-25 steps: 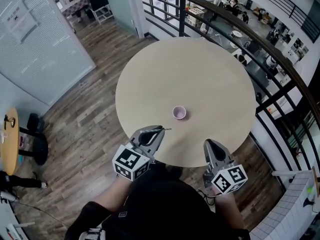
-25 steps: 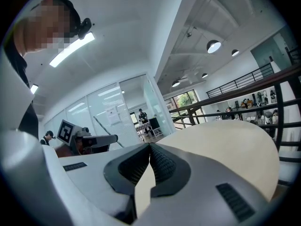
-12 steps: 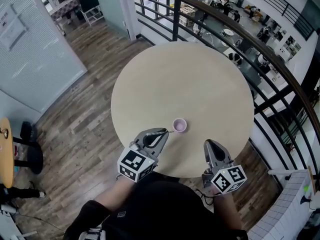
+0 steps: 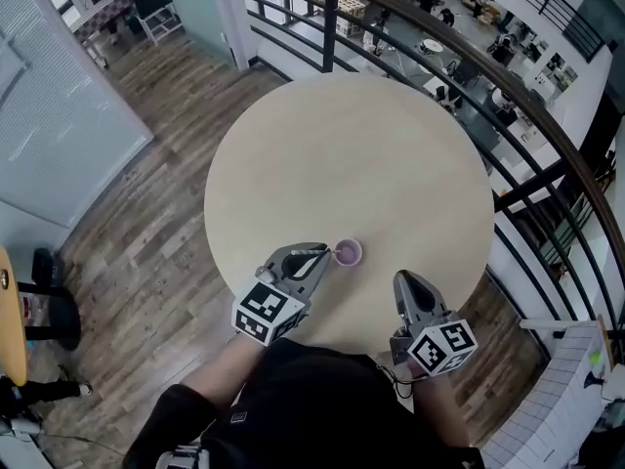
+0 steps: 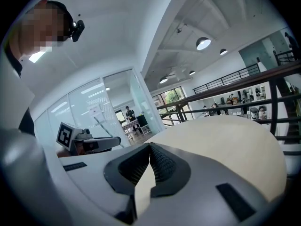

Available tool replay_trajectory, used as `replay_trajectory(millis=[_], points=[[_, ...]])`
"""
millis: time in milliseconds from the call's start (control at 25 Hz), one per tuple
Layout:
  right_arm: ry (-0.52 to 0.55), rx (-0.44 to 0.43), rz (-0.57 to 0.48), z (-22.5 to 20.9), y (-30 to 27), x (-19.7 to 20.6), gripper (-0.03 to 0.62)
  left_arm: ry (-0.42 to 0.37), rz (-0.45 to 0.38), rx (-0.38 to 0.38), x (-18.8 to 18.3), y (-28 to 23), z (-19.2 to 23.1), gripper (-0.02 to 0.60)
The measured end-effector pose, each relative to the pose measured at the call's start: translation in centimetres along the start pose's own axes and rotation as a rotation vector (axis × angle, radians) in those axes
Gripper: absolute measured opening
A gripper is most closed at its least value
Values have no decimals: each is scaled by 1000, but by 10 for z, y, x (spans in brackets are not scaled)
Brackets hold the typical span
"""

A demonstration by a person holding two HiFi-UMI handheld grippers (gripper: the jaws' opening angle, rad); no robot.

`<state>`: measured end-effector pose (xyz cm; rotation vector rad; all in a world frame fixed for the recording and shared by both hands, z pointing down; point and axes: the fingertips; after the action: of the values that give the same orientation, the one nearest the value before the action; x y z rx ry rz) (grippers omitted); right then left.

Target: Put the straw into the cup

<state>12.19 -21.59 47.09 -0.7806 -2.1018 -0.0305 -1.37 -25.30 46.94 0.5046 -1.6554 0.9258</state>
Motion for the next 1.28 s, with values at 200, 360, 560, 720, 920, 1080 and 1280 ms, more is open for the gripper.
replay_trajectory(millis=[200,360,560,720,920,1080,1280], points=[[7,5,41,-21,-13,-3,21,13,30,19,9,-23,5,29],[-1,13,76,-38,-31,10,21,31,72,39,32,-40,14,29],[-4,37,102,-62,-50,20,21,67,111,60,65,-61,12,29],[-10,36,130,-71,-60,29,21,88,159,62,93,-80,15,29],[-23,35,164,-80,-69,46,21,91,184,92,109,-94,8,29],[-33,47,166,-85,-76,53,21,89,204,116,123,-100,2,29],[-43,55,158,-86,-78,53,21,106,239,117,142,-105,-3,29]])
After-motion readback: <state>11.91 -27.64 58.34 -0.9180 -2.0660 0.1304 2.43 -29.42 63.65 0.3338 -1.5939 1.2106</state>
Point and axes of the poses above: the fingertips, and each gripper's own axes: y backward along the fingers, z to its left, x out of its underside, and after that the axes turned 15 degrees about -y, right-handed
